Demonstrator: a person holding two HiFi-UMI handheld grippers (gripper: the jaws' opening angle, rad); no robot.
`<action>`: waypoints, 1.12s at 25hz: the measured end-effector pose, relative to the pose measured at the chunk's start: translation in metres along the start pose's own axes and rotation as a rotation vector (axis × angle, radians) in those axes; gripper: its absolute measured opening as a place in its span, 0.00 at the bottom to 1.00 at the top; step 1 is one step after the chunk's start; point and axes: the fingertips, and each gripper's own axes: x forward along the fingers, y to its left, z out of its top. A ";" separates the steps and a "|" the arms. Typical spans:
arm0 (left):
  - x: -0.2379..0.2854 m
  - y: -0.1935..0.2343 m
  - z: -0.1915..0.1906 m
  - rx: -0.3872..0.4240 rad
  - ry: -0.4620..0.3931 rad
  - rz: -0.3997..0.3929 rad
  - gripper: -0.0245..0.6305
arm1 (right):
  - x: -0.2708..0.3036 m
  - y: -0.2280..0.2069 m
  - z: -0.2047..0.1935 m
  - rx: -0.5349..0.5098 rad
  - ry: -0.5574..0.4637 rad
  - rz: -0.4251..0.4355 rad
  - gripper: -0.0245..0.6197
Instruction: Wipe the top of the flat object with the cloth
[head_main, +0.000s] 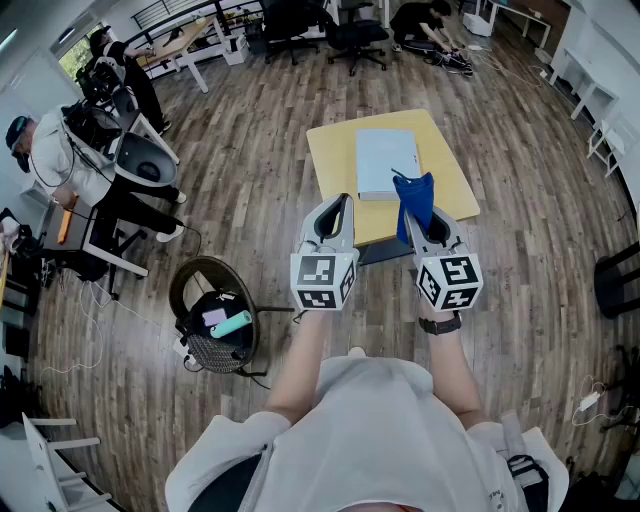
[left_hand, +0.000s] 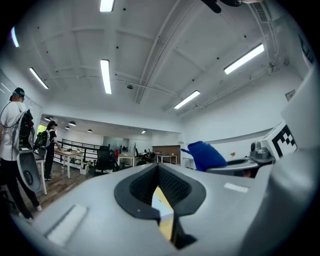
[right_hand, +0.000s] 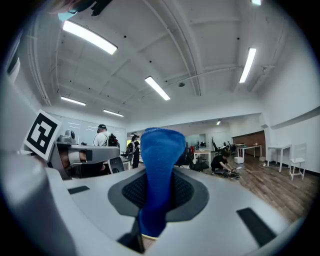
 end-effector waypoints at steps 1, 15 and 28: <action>-0.001 0.003 -0.002 0.001 0.003 -0.005 0.04 | 0.003 0.003 -0.003 0.010 0.005 -0.003 0.15; 0.035 0.034 -0.046 -0.060 0.053 -0.012 0.04 | 0.059 -0.009 -0.063 0.176 0.135 -0.025 0.15; 0.217 0.095 -0.051 0.008 0.082 0.081 0.04 | 0.234 -0.155 -0.064 0.378 0.175 -0.005 0.14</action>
